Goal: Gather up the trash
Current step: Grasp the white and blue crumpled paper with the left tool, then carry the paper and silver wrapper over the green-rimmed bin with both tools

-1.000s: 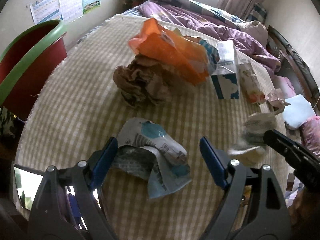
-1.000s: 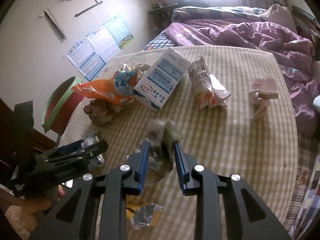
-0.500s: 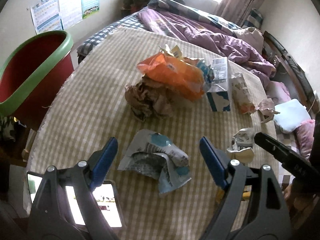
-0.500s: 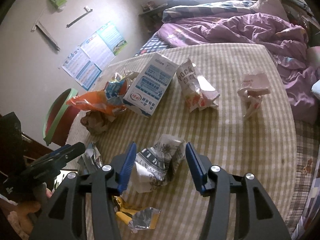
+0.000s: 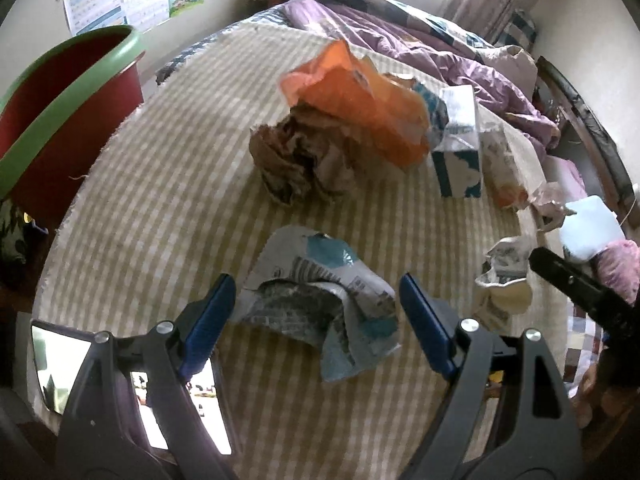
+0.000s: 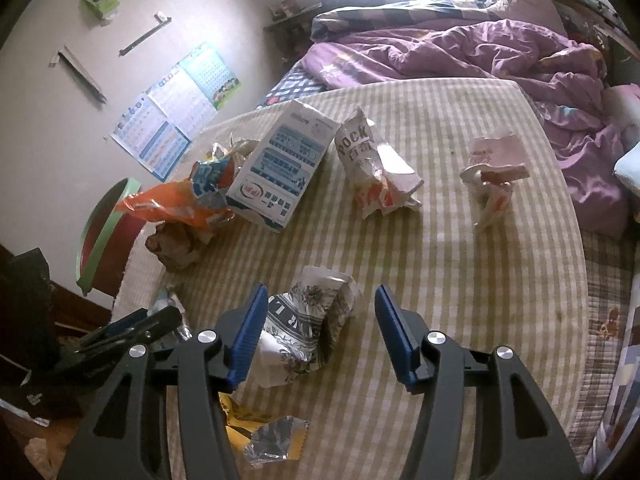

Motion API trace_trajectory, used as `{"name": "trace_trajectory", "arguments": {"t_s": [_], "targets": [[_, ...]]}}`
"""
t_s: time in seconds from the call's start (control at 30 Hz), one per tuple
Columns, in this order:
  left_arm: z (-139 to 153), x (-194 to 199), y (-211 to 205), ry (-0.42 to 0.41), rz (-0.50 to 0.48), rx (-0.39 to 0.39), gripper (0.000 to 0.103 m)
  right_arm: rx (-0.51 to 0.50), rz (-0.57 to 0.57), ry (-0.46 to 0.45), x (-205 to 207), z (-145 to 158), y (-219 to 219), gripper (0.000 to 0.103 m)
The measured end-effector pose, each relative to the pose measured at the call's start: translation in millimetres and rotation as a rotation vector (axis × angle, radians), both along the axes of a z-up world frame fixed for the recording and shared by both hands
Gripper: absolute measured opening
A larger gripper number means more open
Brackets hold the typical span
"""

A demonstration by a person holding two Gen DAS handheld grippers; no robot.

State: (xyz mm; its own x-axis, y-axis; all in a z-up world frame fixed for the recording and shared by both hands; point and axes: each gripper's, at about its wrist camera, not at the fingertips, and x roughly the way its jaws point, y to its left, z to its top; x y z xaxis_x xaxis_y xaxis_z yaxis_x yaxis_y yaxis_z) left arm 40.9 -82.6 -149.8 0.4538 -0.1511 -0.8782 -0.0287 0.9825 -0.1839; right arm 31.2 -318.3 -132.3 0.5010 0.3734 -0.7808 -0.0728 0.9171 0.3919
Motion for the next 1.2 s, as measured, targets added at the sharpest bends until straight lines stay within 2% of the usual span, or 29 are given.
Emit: {"name": "trace_trajectory", "arguments": {"t_s": [0.1, 0.17, 0.2, 0.27, 0.33, 0.37, 0.43, 0.8, 0.83, 0.9, 1.2], "targets": [[-8.0, 2.0, 0.0, 0.022, 0.005, -0.009, 0.081, -0.011, -0.006, 0.018, 0.2, -5.4, 2.4, 0.054], [-7.8, 1.7, -0.9, 0.006, 0.004, 0.003, 0.077, -0.008, -0.013, 0.033, 0.3, -9.6, 2.6, 0.054], [-7.0, 1.9, -1.1, 0.001, 0.004, 0.009, 0.070, -0.004, -0.015, 0.037, 0.1, -10.7, 2.7, 0.054], [-4.8, 1.6, 0.2, -0.012, -0.001, 0.012, 0.061, 0.004, -0.016, 0.046, 0.4, -13.0, 2.7, 0.054], [-1.3, 0.8, 0.7, -0.023, -0.008, 0.001, 0.046, 0.011, -0.016, 0.051, 0.6, -14.7, 3.3, 0.054], [0.5, 1.0, 0.0, -0.028, -0.011, 0.000, 0.045, 0.014, -0.016, 0.053, 1.3, -15.1, 3.2, 0.054], [5.8, -0.6, -1.9, -0.049, -0.018, 0.000, 0.034, 0.017, -0.011, 0.060, 2.6, -16.8, 3.7, 0.054], [40.3, -10.2, 0.3, -0.168, -0.020, 0.013, 0.033, 0.016, 0.020, 0.075, 4.3, -21.9, 14.3, 0.056], [41.8, -10.9, 0.7, -0.174, -0.019, 0.015, 0.033, 0.008, 0.029, 0.070, 3.4, -20.9, 16.7, 0.053], [44.0, -12.5, 2.4, -0.182, -0.019, 0.019, 0.033, 0.011, 0.044, 0.059, 2.5, -18.5, 21.2, 0.035], [60.5, -21.6, 17.6, -0.234, -0.018, 0.020, 0.033, 0.024, 0.028, -0.089, -11.2, 24.9, 28.5, 0.034]]}}
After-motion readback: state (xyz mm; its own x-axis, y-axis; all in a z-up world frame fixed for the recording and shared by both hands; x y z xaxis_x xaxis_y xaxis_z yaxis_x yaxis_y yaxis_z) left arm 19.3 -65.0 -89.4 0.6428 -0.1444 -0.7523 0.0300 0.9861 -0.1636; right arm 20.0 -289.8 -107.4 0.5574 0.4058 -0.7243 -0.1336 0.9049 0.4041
